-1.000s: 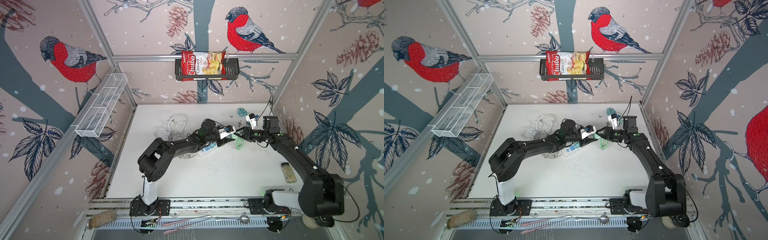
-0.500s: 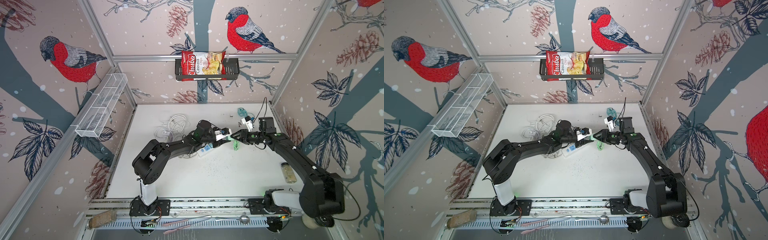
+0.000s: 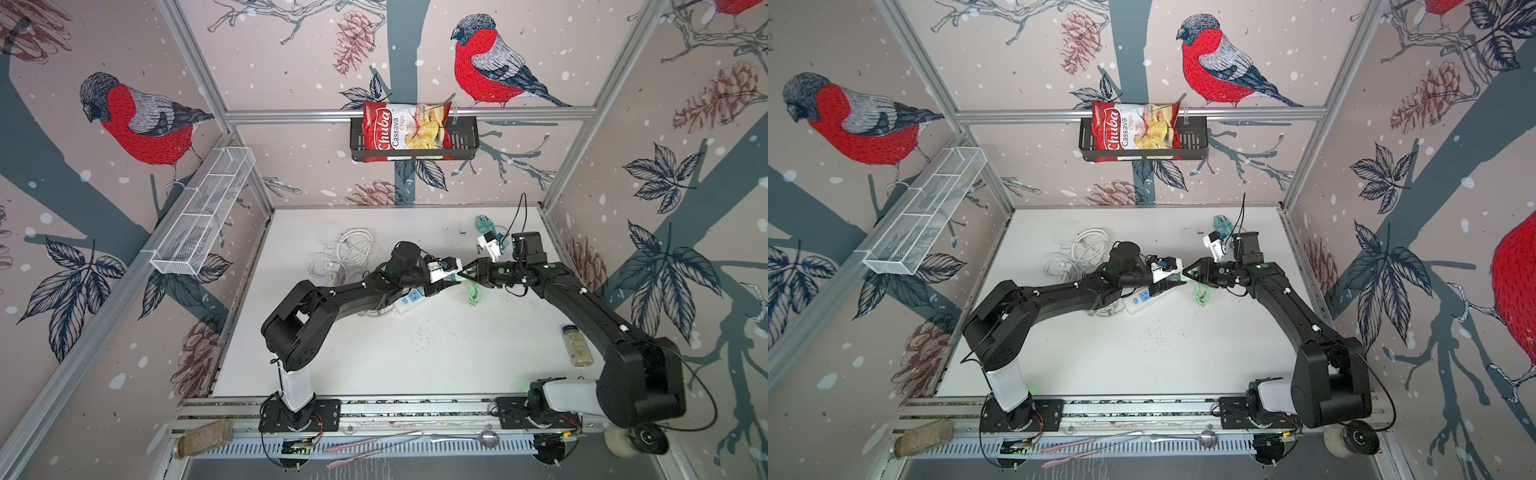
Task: Insert the plug
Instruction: 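Open the left gripper and draw it back while right holds the charger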
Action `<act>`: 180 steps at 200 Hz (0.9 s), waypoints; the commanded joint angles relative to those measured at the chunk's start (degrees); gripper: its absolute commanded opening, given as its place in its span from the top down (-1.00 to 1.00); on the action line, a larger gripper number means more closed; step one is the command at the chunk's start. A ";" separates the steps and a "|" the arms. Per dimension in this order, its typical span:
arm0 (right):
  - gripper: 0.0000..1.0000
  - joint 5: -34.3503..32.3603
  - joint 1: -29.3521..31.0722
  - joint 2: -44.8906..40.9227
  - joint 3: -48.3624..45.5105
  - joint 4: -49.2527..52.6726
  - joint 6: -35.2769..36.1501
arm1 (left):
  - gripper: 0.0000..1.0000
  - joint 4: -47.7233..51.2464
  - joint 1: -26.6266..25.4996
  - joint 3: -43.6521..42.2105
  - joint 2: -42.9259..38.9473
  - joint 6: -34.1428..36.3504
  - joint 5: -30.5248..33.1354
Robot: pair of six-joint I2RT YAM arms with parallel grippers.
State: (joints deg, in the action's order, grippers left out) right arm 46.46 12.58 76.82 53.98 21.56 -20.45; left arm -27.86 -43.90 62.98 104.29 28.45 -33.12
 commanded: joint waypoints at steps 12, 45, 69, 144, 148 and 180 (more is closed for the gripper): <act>0.28 1.00 0.25 0.13 0.08 0.58 1.20 | 1.00 -3.51 -0.05 0.44 0.22 0.04 -1.02; 0.54 1.00 0.35 0.01 0.08 0.84 1.43 | 1.00 -3.06 -0.05 0.79 0.83 0.29 -0.93; 0.77 0.84 0.34 -0.24 0.38 1.62 1.81 | 1.00 -3.06 0.00 0.76 0.92 -0.12 0.19; 1.00 -3.13 0.00 -1.76 2.51 3.97 2.14 | -0.51 -0.84 0.04 2.45 0.40 -3.20 1.78; 1.00 -3.20 -0.16 -1.80 2.61 4.06 2.23 | -0.61 -0.46 0.05 2.56 0.22 -3.45 1.77; 1.00 -3.77 -0.36 -2.23 4.13 4.54 3.14 | -0.89 4.27 0.13 2.96 -2.73 -2.36 1.61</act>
State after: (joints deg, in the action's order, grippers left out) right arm 43.40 12.32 75.26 56.93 25.54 -18.37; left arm -25.87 -43.77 65.49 103.94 25.47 -31.29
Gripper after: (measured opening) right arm 0.282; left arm 0.933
